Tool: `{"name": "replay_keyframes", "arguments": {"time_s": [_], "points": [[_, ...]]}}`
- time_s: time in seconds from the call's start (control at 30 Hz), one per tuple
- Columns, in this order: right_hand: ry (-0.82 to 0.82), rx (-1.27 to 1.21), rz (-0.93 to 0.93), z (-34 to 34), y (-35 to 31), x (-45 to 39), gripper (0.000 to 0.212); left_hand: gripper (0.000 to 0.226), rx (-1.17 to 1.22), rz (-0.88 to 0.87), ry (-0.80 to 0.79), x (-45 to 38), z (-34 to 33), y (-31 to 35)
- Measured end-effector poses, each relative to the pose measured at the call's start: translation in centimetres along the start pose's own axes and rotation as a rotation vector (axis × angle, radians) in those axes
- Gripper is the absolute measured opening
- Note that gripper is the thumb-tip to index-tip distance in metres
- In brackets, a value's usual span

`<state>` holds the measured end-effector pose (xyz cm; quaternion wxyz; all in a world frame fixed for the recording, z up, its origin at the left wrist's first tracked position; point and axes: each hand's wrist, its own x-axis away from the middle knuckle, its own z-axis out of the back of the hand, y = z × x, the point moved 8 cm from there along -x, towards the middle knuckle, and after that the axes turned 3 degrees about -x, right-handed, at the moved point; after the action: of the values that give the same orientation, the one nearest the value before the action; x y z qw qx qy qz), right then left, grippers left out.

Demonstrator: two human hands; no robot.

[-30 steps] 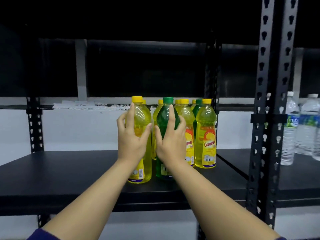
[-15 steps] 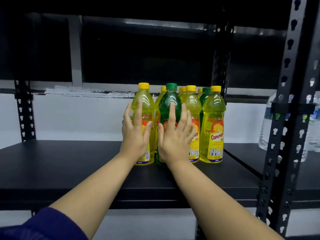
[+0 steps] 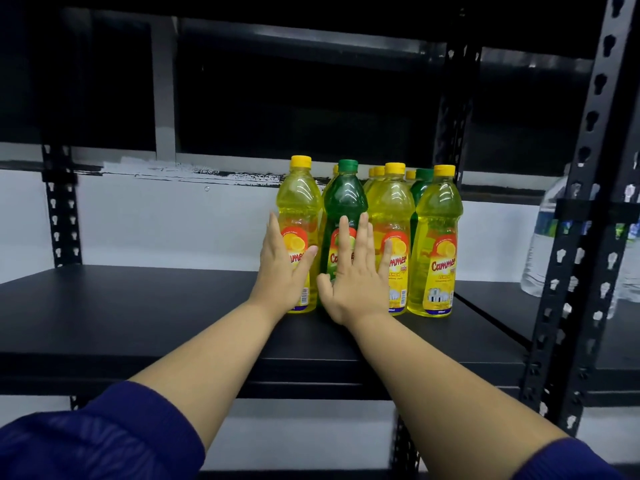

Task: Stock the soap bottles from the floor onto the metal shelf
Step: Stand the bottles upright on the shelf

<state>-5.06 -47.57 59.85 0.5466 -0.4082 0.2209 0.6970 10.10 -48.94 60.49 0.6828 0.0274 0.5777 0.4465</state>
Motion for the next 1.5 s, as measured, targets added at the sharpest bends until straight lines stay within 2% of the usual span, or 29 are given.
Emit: {"name": "replay_keyframes", "arguments": {"time_s": [0.17,0.33,0.5,0.7,0.83,0.93,1.03,1.13,1.27,1.5], "points": [[-0.029,0.040,0.008,-0.1,0.0,0.3,0.104,0.092,0.038,0.015,0.015,-0.2,-0.1,-0.2],[-0.018,0.016,-0.027,0.7,0.1,0.3,0.097,0.094,0.031,0.021,0.004,-0.1,-0.2,-0.2],[-0.095,0.048,-0.037,0.3,-0.1,0.7,0.092,0.099,-0.021,0.029,-0.036,0.0,-0.2,-0.3],[-0.101,0.021,-0.035,1.4,-0.2,0.7,0.097,0.103,-0.043,0.092,-0.068,0.9,0.5,-0.4],[-0.090,-0.001,-0.054,2.9,0.3,1.2,0.099,0.103,-0.211,0.094,-0.037,1.4,1.6,-0.1],[-0.045,0.011,-0.063,4.0,0.9,1.8,0.095,0.101,-0.549,0.057,0.008,1.8,3.4,1.0],[-0.061,0.011,-0.099,4.3,1.3,2.3,0.093,0.098,-0.797,0.006,-0.032,2.5,4.6,1.7],[-0.134,0.022,-0.110,4.2,1.5,2.8,0.096,0.102,-0.839,0.073,-0.098,3.7,5.5,0.9],[-0.175,-0.046,-0.028,4.4,0.6,3.8,0.091,0.103,-0.844,0.143,-0.205,4.9,5.9,0.5],[-0.272,-0.149,0.054,3.8,-0.8,4.8,0.091,0.106,-0.885,0.229,-0.261,5.9,7.2,0.5]]}}
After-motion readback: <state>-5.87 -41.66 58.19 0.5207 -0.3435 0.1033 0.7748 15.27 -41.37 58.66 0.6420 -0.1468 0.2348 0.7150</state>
